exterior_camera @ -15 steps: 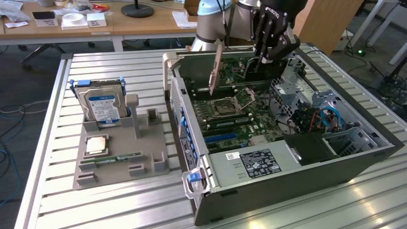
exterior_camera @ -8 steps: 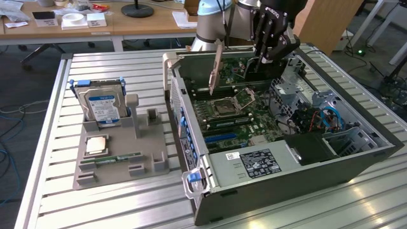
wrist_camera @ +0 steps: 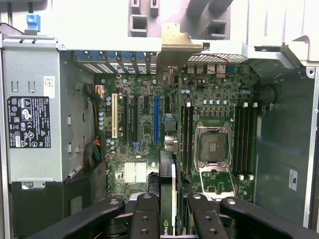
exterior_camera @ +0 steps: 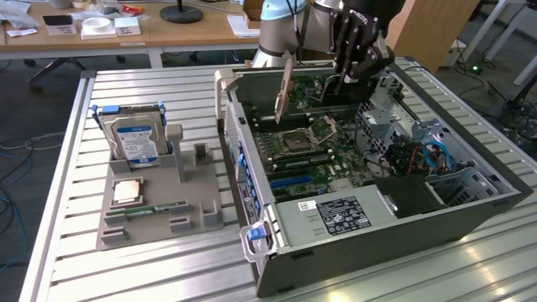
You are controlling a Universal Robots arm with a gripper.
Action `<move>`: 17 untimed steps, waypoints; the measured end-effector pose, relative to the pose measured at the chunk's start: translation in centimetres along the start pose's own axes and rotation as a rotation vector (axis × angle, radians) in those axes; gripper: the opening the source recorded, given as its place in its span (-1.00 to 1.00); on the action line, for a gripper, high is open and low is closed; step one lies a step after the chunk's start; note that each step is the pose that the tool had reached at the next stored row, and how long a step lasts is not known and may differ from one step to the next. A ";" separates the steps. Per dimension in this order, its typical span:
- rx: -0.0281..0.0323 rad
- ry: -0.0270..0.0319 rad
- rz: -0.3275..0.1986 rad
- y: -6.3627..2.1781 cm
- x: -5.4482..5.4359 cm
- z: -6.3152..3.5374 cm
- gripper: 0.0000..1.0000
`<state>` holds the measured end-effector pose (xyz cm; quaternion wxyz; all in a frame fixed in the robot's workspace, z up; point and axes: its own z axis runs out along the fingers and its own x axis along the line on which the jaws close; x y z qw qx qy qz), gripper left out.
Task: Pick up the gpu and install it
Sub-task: 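Insert the gpu into the slot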
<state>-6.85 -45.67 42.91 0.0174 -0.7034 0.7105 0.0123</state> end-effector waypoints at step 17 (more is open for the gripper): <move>0.0000 0.0000 0.000 -0.01 0.1 1.52 -0.47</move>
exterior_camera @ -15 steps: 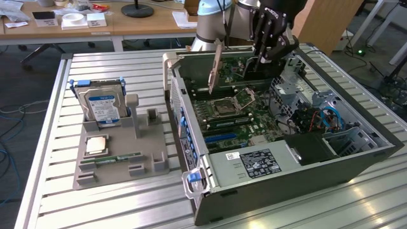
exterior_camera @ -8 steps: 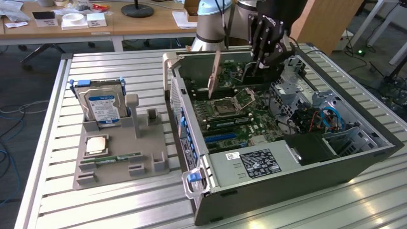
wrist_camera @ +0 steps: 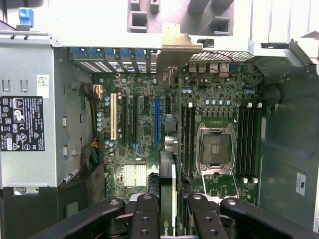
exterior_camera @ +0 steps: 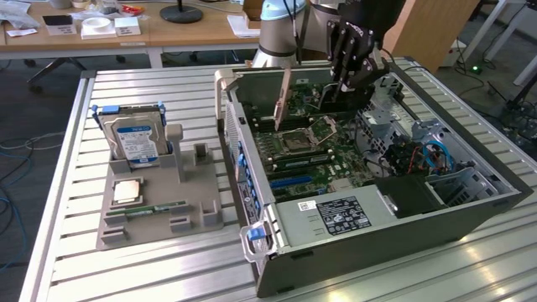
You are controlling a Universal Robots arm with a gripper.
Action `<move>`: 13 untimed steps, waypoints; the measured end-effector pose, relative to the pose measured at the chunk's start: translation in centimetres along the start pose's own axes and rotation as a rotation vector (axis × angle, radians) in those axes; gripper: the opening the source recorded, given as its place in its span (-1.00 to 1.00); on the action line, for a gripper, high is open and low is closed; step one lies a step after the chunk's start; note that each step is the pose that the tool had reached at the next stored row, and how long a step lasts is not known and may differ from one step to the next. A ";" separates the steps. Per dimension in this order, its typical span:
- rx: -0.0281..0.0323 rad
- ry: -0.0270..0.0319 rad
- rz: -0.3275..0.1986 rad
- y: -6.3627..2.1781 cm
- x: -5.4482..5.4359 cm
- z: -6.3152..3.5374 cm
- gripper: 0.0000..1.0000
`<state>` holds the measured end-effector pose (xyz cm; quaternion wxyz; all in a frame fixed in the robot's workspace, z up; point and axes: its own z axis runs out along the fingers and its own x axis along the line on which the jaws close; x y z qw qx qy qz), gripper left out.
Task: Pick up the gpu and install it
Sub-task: 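Insert the gpu into the slot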
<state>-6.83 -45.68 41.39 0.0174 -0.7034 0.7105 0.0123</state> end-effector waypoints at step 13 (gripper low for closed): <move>0.0000 0.0000 0.000 0.01 0.1 1.19 -0.47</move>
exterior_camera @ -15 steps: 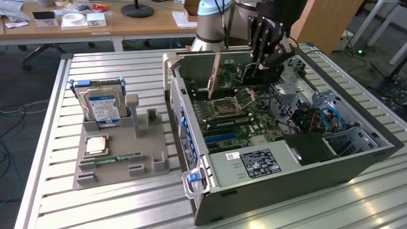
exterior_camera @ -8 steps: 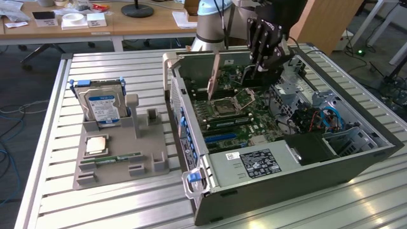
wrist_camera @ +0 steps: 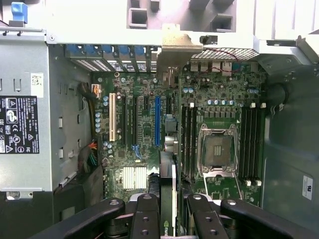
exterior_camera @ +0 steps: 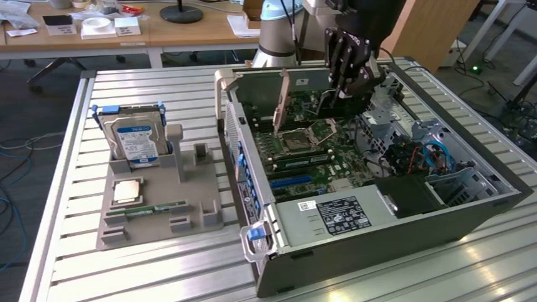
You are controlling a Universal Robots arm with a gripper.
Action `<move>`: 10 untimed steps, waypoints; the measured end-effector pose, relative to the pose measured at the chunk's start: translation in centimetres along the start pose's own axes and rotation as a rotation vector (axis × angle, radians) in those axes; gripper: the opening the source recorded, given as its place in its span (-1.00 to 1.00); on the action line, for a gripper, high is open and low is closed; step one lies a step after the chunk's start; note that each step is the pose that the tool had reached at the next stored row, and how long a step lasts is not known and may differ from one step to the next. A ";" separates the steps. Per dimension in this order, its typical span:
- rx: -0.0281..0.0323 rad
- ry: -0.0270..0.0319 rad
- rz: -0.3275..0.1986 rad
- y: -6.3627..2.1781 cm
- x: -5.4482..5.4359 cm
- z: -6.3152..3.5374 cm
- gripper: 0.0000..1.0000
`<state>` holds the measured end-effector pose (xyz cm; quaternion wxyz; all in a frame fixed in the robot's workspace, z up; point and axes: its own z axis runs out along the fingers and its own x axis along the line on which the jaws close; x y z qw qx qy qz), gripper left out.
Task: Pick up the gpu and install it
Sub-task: 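Insert the gpu into the slot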
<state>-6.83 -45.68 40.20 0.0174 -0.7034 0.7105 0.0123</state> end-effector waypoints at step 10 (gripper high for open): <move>0.0000 0.0000 0.000 0.01 0.1 1.36 -0.47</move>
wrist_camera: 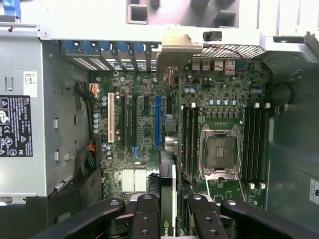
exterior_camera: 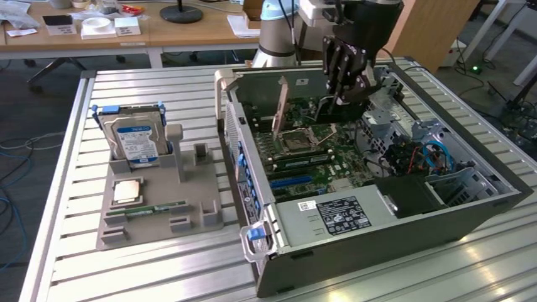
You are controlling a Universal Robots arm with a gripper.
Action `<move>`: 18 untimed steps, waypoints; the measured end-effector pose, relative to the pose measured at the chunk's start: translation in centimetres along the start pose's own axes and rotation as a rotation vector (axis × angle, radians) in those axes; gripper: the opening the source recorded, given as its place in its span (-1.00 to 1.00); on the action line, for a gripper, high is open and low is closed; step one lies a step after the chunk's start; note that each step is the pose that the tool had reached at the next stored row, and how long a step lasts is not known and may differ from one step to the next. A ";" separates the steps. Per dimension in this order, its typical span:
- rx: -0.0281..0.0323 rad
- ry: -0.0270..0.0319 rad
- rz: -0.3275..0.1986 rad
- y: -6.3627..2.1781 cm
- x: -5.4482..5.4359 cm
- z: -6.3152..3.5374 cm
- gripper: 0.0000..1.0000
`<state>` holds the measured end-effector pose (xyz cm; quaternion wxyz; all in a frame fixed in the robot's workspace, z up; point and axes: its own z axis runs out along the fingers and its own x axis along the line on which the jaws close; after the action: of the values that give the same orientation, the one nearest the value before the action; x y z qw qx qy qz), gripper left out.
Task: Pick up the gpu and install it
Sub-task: 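Insert the gpu into the slot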
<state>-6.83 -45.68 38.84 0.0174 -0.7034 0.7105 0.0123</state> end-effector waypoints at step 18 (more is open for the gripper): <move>0.0001 -0.0001 0.000 0.07 0.0 1.22 -0.47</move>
<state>-6.88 -45.68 37.62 0.0174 -0.7034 0.7105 0.0123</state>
